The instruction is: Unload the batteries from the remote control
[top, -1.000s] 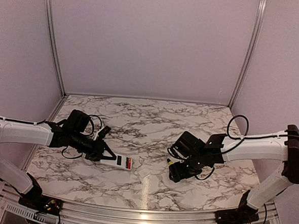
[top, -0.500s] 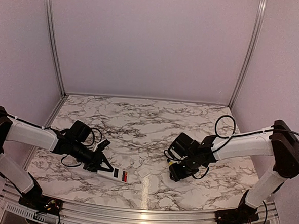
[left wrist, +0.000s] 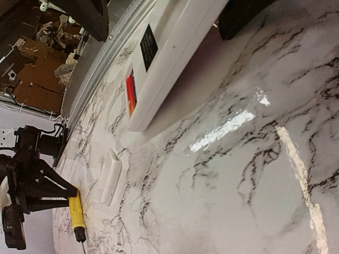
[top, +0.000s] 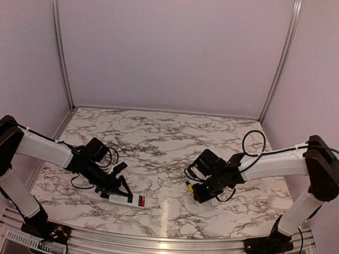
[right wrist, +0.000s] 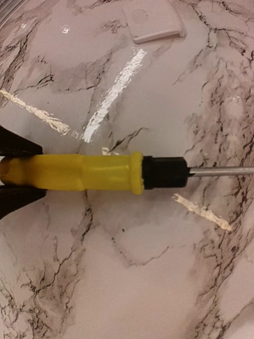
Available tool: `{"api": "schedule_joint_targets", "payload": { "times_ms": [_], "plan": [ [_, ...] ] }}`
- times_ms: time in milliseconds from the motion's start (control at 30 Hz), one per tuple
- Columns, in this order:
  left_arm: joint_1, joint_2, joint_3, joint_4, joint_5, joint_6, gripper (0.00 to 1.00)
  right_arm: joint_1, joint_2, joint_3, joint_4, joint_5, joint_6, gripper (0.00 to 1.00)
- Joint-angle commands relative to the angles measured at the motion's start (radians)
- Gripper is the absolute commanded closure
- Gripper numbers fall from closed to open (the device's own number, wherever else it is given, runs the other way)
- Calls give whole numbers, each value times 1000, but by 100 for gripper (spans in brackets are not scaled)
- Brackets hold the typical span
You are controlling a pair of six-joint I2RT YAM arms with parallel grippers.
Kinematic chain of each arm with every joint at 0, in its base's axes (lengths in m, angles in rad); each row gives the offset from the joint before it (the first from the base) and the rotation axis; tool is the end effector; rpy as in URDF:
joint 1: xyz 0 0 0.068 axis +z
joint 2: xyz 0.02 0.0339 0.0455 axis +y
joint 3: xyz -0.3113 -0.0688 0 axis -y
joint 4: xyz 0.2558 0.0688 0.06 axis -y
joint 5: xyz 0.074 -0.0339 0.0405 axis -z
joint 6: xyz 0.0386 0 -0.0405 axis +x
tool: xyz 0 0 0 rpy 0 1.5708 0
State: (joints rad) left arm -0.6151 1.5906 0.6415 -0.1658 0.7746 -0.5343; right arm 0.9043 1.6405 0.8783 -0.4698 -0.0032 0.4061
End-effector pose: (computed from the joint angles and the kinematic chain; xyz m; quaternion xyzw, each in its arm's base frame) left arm 0.2038 -0.1771 0.1605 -0.1217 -0.8978 0.4226 0.0244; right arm 0.1888 0.2402 0.1846 -0.2433 0.9552 0.1040 0.1327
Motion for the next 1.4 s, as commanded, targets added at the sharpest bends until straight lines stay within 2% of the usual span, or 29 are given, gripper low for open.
{"api": "schedule_joint_targets", "payload": {
  "times_ms": [0,100,133,233,367,433,600,700,900,1067,1200,1267,1367],
  "plan": [
    [19,17,40,-175,-164,68,20,-5,-28,34,-61,-79,-62,100],
    [31,-22,101,-280,-245,105,3,-5,-68,72,-89,-148,-112,100],
    [33,-36,125,-322,-280,120,1,-5,-81,87,-100,-172,-127,100],
    [36,-83,196,-433,-376,167,1,-5,-114,138,-118,-280,-171,100],
    [37,-158,285,-511,-404,218,1,-5,-147,208,-132,-426,-206,100],
    [37,-197,325,-512,-347,241,1,-4,-156,246,-136,-521,-224,100],
    [37,-278,347,-351,32,237,3,-5,-159,325,-137,-741,-249,100],
    [34,-270,358,-273,153,202,5,-4,-151,351,-122,-853,-238,100],
    [13,-220,410,-262,232,179,15,2,-113,399,-115,-960,-221,100],
    [-20,-196,461,-260,249,165,26,4,-93,419,-134,-971,-225,100],
    [-36,-196,473,-226,272,131,29,4,-90,419,-140,-982,-223,100],
    [-41,-196,476,-243,274,137,29,4,-95,424,-140,-980,-223,100],
    [-41,-201,479,-309,257,185,19,-8,-124,410,-113,-982,-195,100]
  ]
}}
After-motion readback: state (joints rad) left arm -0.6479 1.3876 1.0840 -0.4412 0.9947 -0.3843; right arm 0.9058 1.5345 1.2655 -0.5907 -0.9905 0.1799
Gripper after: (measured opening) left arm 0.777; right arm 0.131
